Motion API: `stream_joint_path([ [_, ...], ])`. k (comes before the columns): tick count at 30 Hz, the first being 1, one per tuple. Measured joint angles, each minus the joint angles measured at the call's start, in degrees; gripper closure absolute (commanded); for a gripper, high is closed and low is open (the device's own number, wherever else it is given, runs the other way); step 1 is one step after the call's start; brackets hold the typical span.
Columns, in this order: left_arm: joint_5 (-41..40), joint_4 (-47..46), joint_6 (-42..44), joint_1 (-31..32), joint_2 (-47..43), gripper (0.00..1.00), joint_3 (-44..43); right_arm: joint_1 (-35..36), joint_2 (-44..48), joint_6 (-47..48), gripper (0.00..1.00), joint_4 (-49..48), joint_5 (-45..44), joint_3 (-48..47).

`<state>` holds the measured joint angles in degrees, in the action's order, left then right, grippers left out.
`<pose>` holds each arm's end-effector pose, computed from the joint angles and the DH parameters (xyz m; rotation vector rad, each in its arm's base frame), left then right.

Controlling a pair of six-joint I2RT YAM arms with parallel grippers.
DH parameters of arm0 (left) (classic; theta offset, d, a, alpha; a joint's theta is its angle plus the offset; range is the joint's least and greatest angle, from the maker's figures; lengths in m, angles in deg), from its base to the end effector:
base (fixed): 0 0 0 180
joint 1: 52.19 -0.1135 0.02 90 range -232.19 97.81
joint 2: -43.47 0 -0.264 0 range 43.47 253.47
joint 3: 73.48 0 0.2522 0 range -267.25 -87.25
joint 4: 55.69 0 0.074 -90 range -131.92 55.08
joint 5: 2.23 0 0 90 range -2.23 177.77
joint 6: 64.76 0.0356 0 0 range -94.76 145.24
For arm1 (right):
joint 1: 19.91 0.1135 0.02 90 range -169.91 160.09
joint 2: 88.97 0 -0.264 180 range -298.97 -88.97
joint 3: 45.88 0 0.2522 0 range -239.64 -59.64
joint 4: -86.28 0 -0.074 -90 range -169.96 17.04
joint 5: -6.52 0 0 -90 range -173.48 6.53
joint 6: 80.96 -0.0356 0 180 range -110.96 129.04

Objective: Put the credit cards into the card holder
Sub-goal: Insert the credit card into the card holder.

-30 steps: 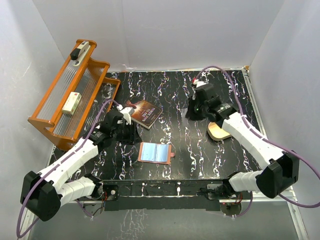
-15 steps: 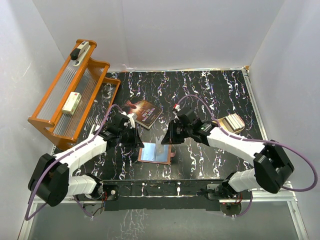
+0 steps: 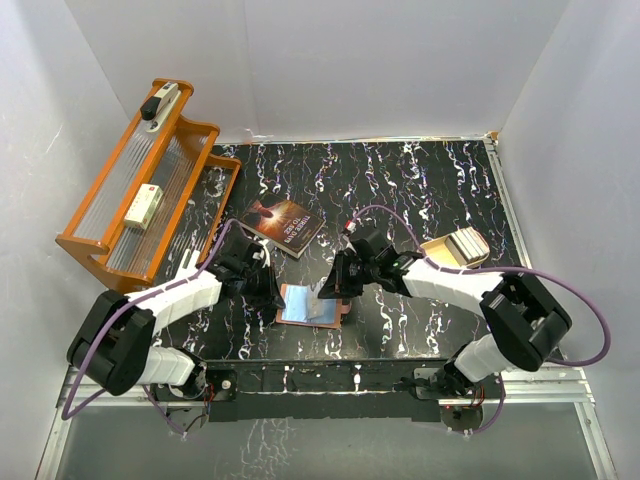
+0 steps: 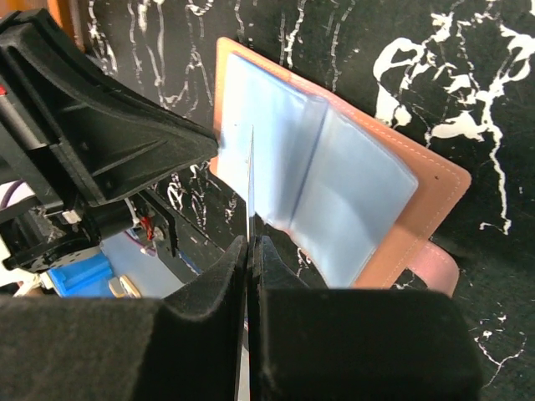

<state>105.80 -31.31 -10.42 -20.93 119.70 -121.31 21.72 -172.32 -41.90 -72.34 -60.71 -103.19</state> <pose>0.2031 -0.1362 0.1641 0.0396 2.6469 -0.8406 0.2063 0.2018 0.1863 0.0079 2.6880 1.1277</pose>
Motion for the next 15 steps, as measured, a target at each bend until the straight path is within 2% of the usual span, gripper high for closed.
stream_joint_path([
  [9,0.8,-1.5,-1.7,0.0,0.2,1.0,3.1,-0.4,-5.9,0.4,1.0,-2.1,2.8,0.3],
  [15,1.6,-3.6,-3.3,0.0,-0.3,1.0,4.3,-2.9,-6.5,1.8,1.0,-3.2,5.7,2.0],
])
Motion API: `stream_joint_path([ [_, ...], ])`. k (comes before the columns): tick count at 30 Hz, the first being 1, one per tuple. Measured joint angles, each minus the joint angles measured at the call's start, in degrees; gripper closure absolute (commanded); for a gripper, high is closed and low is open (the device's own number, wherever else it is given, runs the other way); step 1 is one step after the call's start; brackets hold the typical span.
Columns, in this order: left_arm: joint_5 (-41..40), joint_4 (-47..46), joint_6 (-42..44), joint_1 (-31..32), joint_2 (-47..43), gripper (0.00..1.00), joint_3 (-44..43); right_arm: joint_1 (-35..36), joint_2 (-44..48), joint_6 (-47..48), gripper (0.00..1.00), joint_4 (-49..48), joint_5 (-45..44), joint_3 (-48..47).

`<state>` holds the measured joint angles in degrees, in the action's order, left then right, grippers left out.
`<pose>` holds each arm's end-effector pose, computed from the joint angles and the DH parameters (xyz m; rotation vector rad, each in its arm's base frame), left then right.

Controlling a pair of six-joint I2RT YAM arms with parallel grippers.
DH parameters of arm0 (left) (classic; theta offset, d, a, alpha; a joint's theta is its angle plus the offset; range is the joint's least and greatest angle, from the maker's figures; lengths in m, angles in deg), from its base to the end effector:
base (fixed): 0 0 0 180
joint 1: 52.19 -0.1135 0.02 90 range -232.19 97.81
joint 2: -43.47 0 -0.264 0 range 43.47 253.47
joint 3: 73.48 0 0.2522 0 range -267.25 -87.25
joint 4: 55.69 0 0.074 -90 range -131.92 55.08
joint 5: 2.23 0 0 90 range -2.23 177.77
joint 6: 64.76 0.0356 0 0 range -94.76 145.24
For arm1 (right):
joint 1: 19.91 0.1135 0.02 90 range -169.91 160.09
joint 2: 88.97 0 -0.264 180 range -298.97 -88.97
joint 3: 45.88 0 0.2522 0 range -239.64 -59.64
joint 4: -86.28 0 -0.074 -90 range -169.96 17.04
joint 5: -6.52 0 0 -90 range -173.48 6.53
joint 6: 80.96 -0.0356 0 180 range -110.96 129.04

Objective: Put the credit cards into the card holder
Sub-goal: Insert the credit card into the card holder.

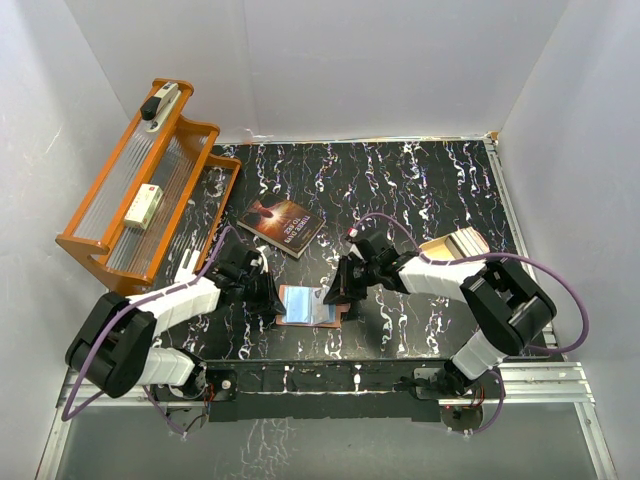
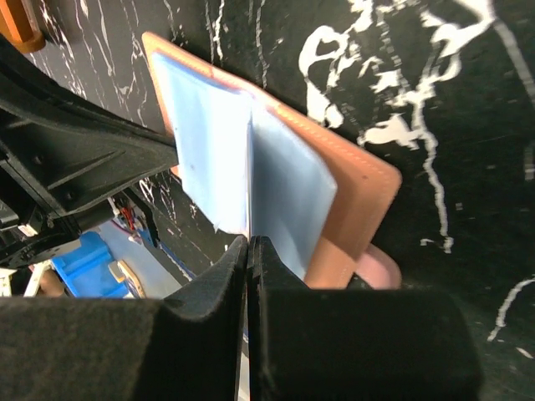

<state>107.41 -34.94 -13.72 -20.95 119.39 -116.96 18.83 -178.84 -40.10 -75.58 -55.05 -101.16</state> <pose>0.1931 -0.1311 0.1482 -0.0263 2.6733 -0.8886 0.2162 0.1952 0.1505 0.0154 2.7879 1.1567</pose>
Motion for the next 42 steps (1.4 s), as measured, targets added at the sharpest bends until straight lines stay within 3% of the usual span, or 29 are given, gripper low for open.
stream_joint_path([
  [19,0.1,-1.7,-1.0,0.0,-1.5,1.0,1.7,-2.5,-1.4,3.2,1.0,-2.4,6.3,0.7],
  [27,-0.4,3.4,-0.7,0.0,-2.5,0.89,-0.9,-2.5,-1.5,3.4,1.0,-2.5,6.2,0.6],
  [33,-3.1,6.4,0.4,0.0,-4.5,0.88,-5.1,-2.5,-1.5,3.6,1.0,-1.8,5.9,0.4],
  [42,-4.7,7.0,2.1,0.0,-1.2,0.93,-4.7,-2.5,-4.5,2.3,1.0,-5.3,7.4,0.3],
])
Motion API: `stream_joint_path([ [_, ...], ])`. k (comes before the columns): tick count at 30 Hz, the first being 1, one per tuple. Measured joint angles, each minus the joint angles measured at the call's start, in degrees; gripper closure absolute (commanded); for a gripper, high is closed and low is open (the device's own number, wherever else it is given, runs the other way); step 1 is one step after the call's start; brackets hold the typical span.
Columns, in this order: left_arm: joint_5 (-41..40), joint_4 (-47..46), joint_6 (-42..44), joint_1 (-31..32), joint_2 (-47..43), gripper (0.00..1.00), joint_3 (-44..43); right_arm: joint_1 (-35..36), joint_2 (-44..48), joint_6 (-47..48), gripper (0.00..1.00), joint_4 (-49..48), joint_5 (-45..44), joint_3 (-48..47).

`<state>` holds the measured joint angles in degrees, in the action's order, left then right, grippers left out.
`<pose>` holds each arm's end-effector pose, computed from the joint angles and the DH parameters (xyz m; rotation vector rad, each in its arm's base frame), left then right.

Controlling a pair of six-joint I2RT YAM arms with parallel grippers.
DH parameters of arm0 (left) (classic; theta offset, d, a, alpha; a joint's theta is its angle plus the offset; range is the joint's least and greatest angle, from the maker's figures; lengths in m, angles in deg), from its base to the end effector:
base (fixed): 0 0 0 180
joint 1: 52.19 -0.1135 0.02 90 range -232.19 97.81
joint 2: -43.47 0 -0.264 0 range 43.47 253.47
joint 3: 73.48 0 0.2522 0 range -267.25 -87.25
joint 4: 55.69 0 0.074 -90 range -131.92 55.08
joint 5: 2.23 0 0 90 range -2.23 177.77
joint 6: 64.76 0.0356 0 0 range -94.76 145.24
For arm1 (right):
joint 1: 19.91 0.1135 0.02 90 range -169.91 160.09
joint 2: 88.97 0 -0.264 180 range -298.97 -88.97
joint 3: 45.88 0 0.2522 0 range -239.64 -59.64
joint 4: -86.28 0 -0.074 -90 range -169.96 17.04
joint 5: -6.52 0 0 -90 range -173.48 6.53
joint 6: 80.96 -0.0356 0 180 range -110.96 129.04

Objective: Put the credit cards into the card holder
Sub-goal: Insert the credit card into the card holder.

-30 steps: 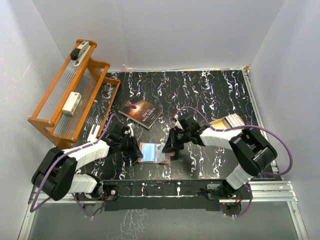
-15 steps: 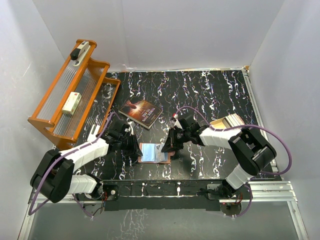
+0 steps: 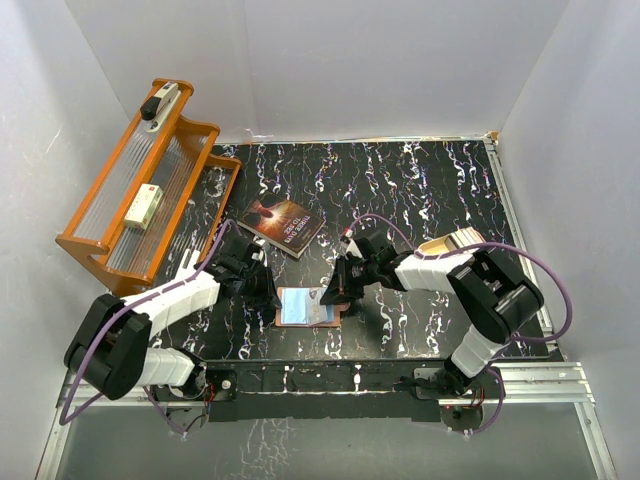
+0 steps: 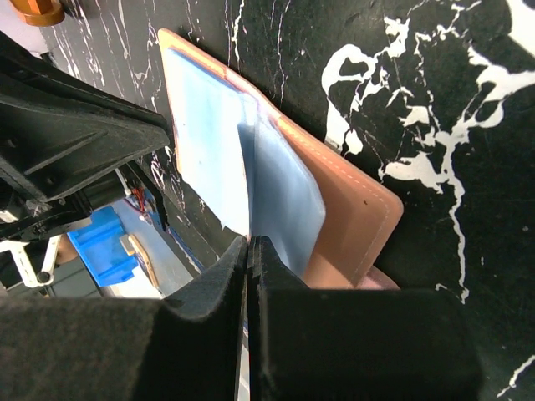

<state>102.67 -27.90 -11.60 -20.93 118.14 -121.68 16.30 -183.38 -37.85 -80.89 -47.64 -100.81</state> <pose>0.1998 -0.1320 0.1677 -0.0175 2.6647 -0.7691 0.2280 0.1928 0.1350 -0.0465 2.7808 1.2948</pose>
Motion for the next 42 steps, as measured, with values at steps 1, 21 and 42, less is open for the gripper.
stream_joint_path([
  [1,-0.1,-0.2,0.2,0.0,0.3,0.94,0.3,0.0,-0.3,0.0,1.0,-0.3,0.2,0.0],
  [21,-0.6,-0.7,0.2,0.0,0.1,0.92,2.5,0.0,-1.6,-3.0,1.0,-5.7,-0.5,1.4],
  [42,-0.5,-1.1,0.4,0.0,0.6,0.94,2.5,-0.3,-5.1,-3.0,1.0,-7.2,0.2,1.0],
])
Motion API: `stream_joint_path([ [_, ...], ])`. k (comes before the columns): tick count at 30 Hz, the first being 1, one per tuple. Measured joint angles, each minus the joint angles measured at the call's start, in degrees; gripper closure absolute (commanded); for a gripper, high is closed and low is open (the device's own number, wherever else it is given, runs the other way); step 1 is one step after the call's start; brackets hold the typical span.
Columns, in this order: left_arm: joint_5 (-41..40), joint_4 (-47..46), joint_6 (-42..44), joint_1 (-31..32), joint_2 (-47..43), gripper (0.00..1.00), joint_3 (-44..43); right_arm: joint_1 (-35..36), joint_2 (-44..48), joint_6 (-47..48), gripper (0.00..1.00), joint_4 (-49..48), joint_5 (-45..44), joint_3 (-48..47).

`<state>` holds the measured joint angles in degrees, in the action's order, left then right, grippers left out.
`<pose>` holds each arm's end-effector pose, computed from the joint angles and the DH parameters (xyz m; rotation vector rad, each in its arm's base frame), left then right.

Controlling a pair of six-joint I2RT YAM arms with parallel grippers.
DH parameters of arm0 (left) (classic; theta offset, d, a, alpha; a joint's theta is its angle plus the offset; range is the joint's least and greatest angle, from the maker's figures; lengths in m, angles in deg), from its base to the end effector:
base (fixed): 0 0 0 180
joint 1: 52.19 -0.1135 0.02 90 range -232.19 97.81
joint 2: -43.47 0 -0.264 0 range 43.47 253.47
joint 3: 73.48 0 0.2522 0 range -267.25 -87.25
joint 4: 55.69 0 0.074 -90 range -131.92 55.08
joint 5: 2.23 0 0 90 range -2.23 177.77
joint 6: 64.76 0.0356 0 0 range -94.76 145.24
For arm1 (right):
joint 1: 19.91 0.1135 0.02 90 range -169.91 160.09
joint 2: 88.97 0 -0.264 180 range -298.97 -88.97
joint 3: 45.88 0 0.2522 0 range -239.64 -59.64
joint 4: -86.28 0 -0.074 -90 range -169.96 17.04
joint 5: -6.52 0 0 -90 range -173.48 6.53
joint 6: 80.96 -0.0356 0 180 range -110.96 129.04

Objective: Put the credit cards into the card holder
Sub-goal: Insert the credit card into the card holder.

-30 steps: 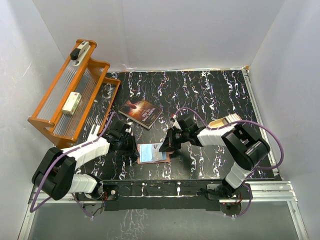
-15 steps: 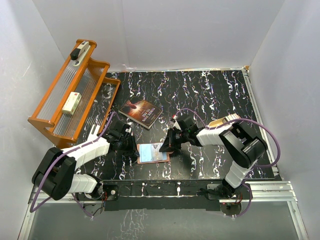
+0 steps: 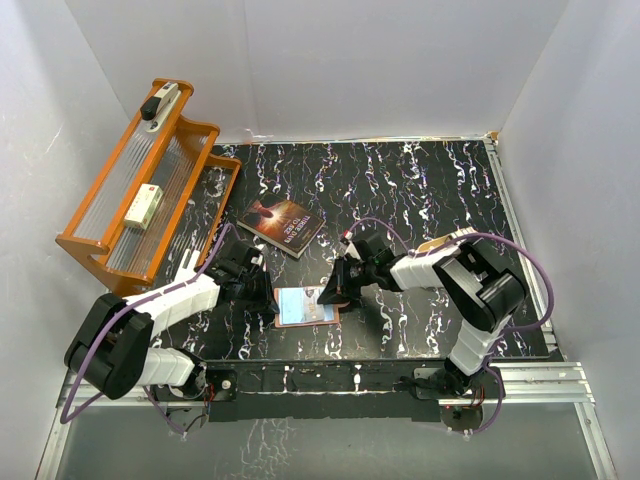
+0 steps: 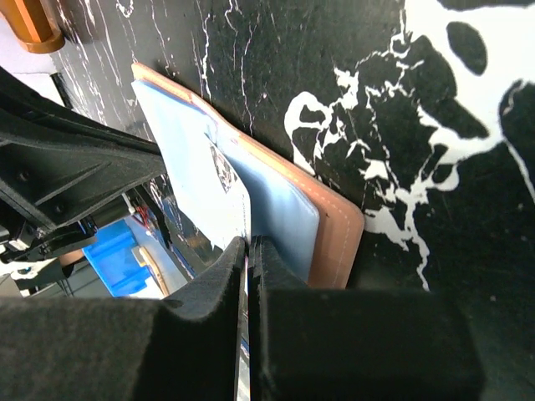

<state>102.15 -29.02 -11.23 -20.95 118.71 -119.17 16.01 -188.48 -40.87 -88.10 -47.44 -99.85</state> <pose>0.1942 -0.1281 0.1542 -0.0198 2.6953 -0.7378 0.2345 0.1957 0.1138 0.0219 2.7780 1.3201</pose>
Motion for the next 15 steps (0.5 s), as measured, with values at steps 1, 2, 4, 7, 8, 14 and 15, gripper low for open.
stream_joint_path([
  [1,0.0,0.0,0.0,0.0,0.0,0.94,0.0,0.0,-0.5,0.0,1.0,0.0,0.1,-0.3],
  [2,0.0,0.0,0.0,0.0,0.0,0.94,0.0,0.0,-1.0,0.0,1.0,0.0,0.3,-0.6],
  [4,0.0,0.0,0.1,0.0,0.0,0.94,0.0,0.0,-1.5,-0.1,1.0,0.0,0.6,-1.0],
  [7,0.0,0.0,0.1,0.0,0.0,0.94,0.0,0.0,-1.6,-0.1,1.0,0.0,0.7,-1.5],
  [8,0.0,0.0,0.1,0.0,0.0,0.94,0.0,0.0,-1.6,0.0,1.0,0.1,0.6,-1.6],
  [14,0.1,0.0,0.0,0.0,0.0,0.94,0.0,0.0,-1.6,-0.1,1.0,0.1,0.5,-1.6],
  [15,0.2,0.0,-0.1,0.0,0.0,0.94,0.0,0.0,-1.7,-0.2,1.0,0.0,0.5,-1.6],
])
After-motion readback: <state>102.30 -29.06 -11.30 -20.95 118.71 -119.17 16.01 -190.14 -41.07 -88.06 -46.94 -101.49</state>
